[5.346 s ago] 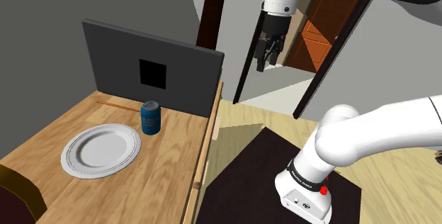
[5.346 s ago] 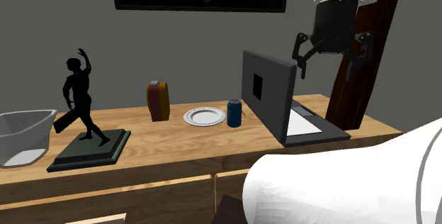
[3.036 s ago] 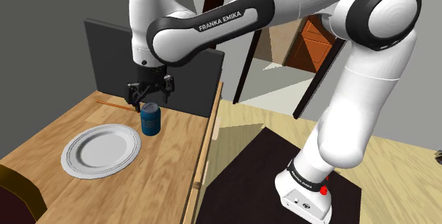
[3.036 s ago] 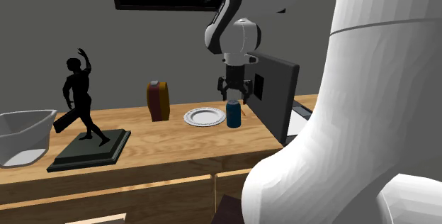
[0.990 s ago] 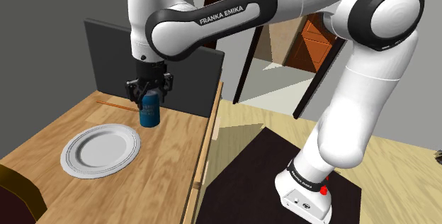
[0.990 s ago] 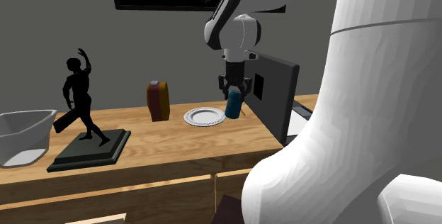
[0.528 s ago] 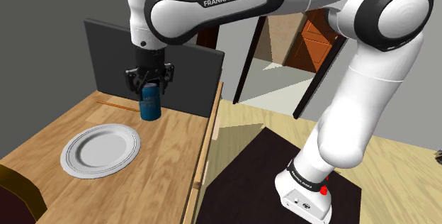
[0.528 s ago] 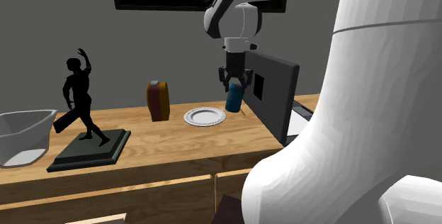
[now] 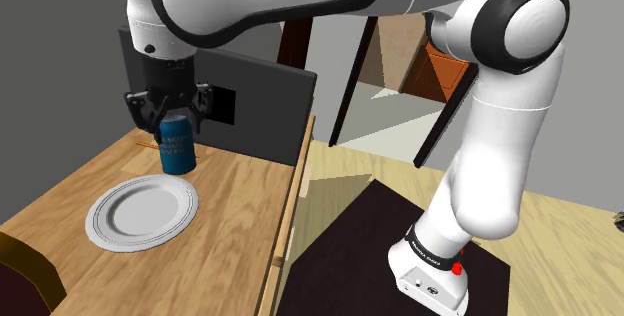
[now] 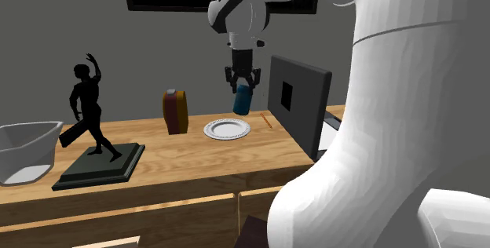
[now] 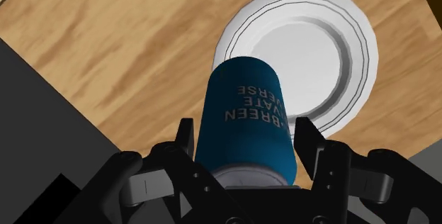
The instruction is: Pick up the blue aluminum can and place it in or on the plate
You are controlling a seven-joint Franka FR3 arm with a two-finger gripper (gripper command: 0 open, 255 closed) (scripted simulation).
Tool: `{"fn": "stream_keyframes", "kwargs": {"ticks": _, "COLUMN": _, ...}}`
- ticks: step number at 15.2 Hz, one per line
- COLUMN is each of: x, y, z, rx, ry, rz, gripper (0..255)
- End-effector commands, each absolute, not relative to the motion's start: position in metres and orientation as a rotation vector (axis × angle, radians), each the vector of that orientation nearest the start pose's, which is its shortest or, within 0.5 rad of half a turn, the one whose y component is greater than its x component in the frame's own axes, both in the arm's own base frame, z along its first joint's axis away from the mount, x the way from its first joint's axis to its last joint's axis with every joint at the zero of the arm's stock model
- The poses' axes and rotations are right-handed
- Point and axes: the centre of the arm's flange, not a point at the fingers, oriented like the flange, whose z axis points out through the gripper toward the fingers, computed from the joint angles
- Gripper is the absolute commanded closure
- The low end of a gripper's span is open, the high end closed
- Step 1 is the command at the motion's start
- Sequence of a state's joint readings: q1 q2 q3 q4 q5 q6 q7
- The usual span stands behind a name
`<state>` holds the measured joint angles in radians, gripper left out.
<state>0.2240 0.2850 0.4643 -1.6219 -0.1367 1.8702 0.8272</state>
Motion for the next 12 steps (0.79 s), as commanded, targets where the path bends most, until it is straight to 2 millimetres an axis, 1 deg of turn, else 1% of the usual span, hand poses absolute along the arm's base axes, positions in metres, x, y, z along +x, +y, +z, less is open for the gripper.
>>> {"fn": "stream_keyframes", "kwargs": {"ticks": 1, "x": 0.519, "y": 0.403, "z": 0.478, "rx": -3.143, "ry": 0.183, "rz": 0.001, "gripper": 255}}
{"fn": "stream_keyframes", "kwargs": {"ticks": 5, "x": 0.523, "y": 0.453, "z": 0.489, "rx": -3.143, "ry": 0.183, "rz": 0.001, "gripper": 255}}
{"fn": "stream_keyframes", "kwargs": {"ticks": 12, "x": 0.523, "y": 0.453, "z": 0.452, "rx": -3.143, "ry": 0.183, "rz": 0.001, "gripper": 255}}
